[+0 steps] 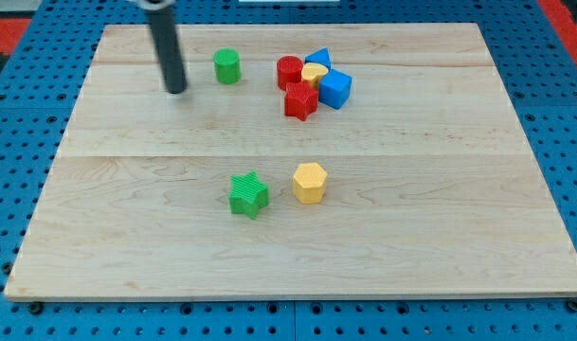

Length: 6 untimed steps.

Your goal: Drag green circle into group of blocks

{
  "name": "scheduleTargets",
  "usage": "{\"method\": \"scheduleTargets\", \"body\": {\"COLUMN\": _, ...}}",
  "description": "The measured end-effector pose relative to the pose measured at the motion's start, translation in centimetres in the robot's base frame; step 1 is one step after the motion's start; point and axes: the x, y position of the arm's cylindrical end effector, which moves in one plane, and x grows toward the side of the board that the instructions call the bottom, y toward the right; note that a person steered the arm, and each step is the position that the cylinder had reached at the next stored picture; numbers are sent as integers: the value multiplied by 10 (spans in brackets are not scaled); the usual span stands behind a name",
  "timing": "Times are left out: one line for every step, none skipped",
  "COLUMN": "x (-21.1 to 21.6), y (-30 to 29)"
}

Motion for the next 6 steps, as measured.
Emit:
{"method": "scheduleTargets", "body": {"x": -39, "y": -12}}
{"method": "scheduleTargets", "body": {"x": -62, "y": 22}}
{"method": "scheduleTargets", "body": {"x": -43, "y": 82}}
{"method": "scheduleTargets", "body": {"x": -28, "y": 99}}
{"method": "scheduleTargets", "body": {"x": -23, "y": 110}}
{"method": "scheduleTargets", "body": {"x": -23, "y": 113}}
